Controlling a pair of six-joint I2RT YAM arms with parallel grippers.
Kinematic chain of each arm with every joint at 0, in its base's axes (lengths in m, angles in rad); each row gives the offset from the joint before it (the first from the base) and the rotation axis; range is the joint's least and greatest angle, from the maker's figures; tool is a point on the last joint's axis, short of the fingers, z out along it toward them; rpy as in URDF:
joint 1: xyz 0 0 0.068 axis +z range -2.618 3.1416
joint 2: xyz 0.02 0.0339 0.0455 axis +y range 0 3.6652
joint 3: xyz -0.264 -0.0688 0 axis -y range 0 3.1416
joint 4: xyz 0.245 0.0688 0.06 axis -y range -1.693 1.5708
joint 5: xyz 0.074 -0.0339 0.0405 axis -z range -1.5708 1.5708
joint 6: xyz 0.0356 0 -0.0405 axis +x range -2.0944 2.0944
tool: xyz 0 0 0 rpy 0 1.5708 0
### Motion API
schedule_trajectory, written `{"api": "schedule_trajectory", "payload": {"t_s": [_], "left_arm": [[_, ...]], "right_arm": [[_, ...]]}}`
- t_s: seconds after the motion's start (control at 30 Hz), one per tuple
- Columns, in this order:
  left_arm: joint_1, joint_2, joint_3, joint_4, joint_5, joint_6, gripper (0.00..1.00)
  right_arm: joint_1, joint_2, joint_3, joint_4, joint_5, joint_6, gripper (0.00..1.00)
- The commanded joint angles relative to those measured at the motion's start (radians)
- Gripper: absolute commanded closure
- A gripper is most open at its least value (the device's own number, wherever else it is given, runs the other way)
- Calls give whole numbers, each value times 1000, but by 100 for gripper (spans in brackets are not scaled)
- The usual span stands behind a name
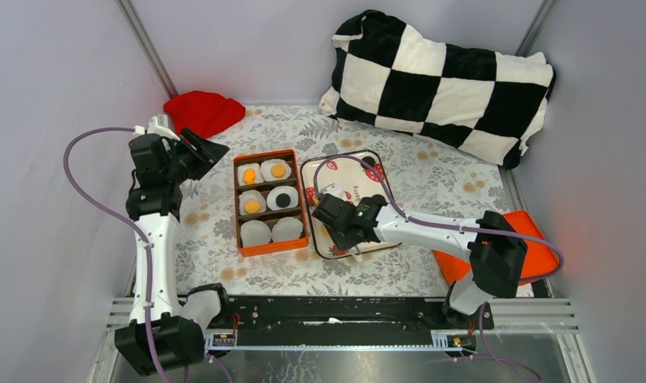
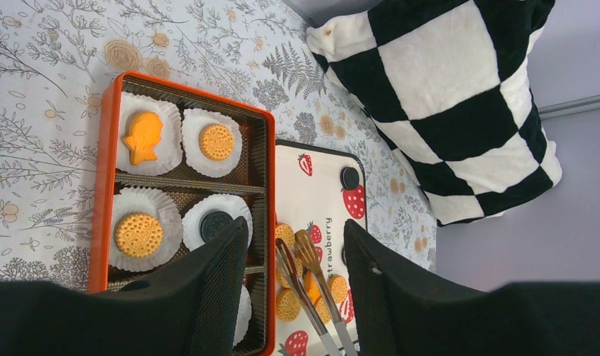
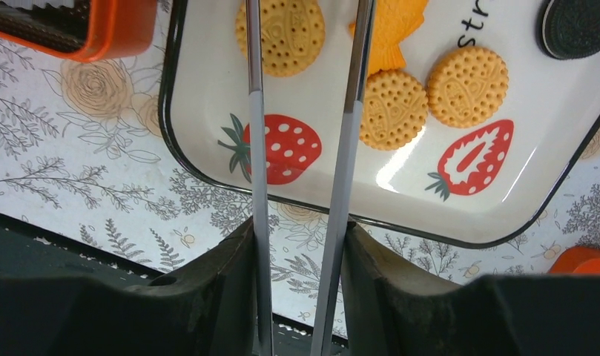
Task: Pack the cookies
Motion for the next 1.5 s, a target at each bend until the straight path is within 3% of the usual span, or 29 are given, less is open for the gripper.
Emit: {"api": "schedule_trajectory", "payload": {"t_s": [0.0, 0.2, 0.4, 0.63, 0.97, 1.4, 1.47], "left_arm": [[-4, -11, -9, 30, 13, 5, 45], [-4, 4, 4, 23, -8, 5, 46], [-4, 32, 3, 23, -1, -4, 48], [-4, 22, 42, -3, -49, 4, 48], [-4, 20, 47, -10, -30, 0, 48], [-4, 8, 61, -13, -33, 18, 47], [-4, 10, 59, -13, -32, 18, 47]], "right_arm": [[-2, 31, 86, 12, 10, -40, 62], [-2, 11, 162, 7, 82, -50, 89], [-1, -50, 217, -21, 127, -73, 100], [26, -123, 271, -52, 54, -84, 100], [248, -31, 240, -117, -60, -10, 100], [256, 15, 214, -70, 64, -7, 100], [256, 20, 221, -83, 73, -4, 96]]}}
